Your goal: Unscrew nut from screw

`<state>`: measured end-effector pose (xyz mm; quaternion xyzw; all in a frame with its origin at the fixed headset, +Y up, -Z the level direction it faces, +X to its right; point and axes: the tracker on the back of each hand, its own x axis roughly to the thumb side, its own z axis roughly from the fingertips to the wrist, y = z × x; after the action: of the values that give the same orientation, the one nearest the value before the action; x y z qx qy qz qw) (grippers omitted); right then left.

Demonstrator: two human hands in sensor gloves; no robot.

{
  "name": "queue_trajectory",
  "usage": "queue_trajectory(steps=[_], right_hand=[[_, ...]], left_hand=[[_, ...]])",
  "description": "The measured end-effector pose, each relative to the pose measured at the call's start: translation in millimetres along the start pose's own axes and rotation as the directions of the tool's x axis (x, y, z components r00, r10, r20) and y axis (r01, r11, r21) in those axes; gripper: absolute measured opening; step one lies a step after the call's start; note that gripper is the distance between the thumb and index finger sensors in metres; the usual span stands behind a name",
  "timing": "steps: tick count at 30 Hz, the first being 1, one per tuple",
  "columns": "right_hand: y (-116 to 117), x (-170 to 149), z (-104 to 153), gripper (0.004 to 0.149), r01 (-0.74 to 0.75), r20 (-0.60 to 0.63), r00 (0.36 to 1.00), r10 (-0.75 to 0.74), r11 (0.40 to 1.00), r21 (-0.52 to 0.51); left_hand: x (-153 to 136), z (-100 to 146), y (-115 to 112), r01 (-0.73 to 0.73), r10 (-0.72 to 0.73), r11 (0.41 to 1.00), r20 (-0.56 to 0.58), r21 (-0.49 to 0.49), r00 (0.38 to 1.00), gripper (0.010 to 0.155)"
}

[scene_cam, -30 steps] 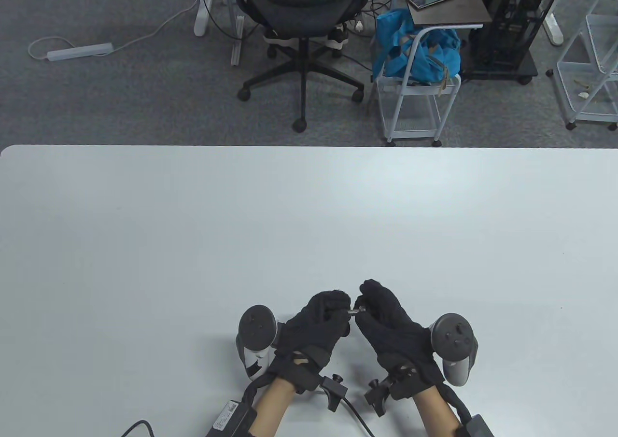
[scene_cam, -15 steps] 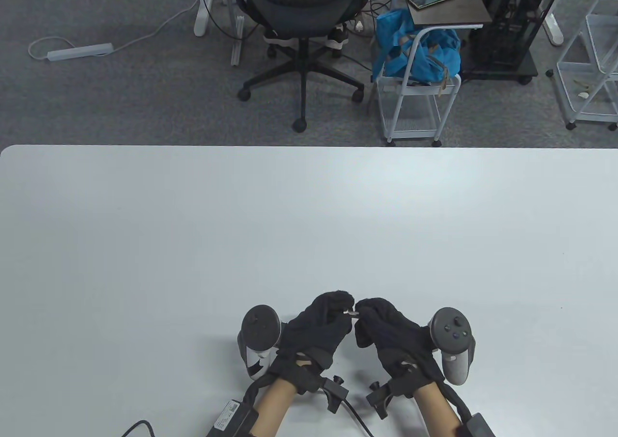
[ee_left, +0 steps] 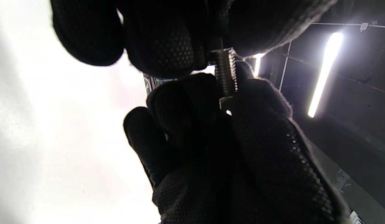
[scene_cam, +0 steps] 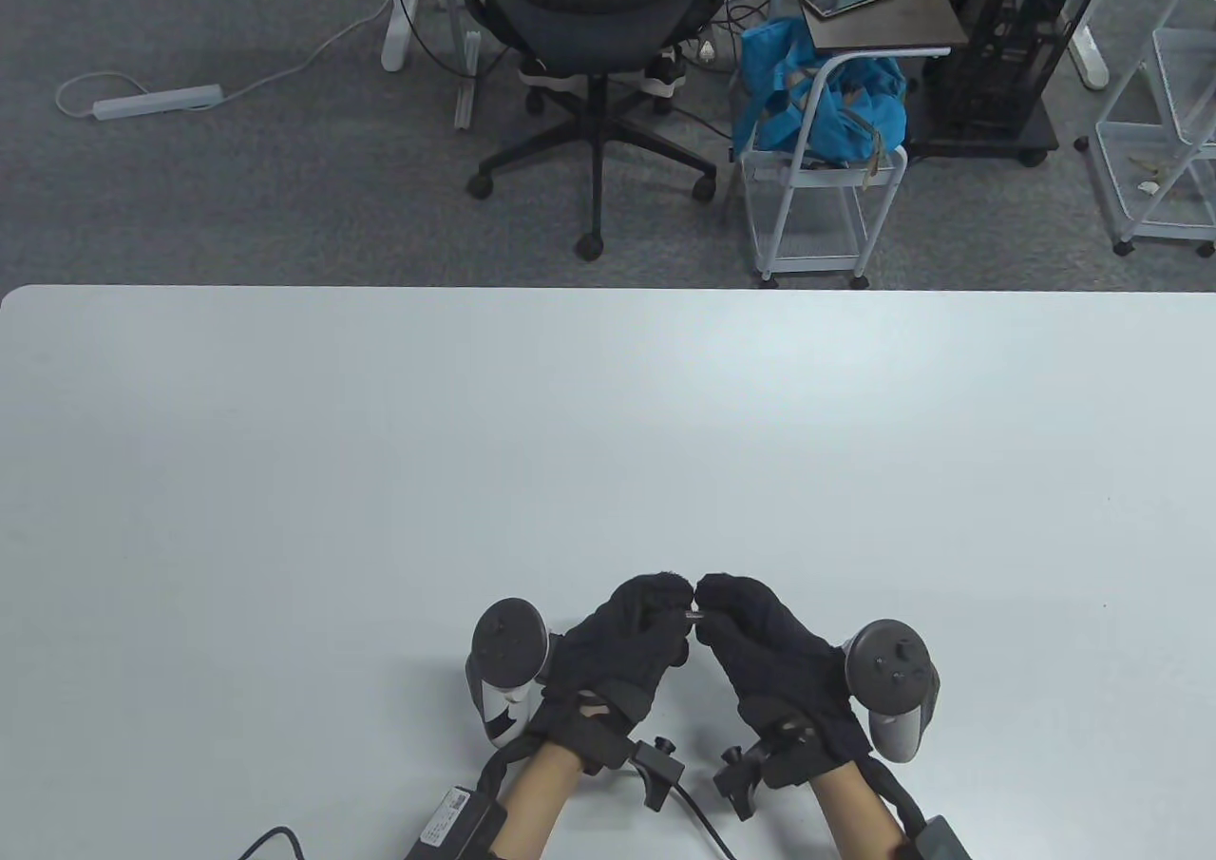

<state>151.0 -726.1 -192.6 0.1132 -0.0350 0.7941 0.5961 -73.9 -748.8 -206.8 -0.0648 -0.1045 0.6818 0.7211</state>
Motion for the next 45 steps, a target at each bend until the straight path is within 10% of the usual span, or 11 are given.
queue_trajectory(steps=[8, 14, 45], right_hand=[[-0.5, -3.3, -1.3, 0.055, 0.002, -0.013, 1.0, -0.002, 1.0, 0.008], [-1.1, -22.3, 3.2, 0.08, 0.088, -0.271, 0.959, -0.08, 0.996, 0.019], [-2.1, 1.3, 0.5, 0.045, 0.063, -0.017, 0.998, -0.063, 0.998, 0.002]], left_hand=[[-0.3, 0.3, 0.4, -0.019, 0.019, 1.0, 0.007, 0.01, 1.0, 0.05], [4.0, 0.2, 0.5, -0.001, 0.001, 1.0, 0.049, 0.002, 0.999, 0.047], [2.5, 1.3, 1.9, -0.017, 0.017, 0.999, 0.004, 0.033, 1.0, 0.05]])
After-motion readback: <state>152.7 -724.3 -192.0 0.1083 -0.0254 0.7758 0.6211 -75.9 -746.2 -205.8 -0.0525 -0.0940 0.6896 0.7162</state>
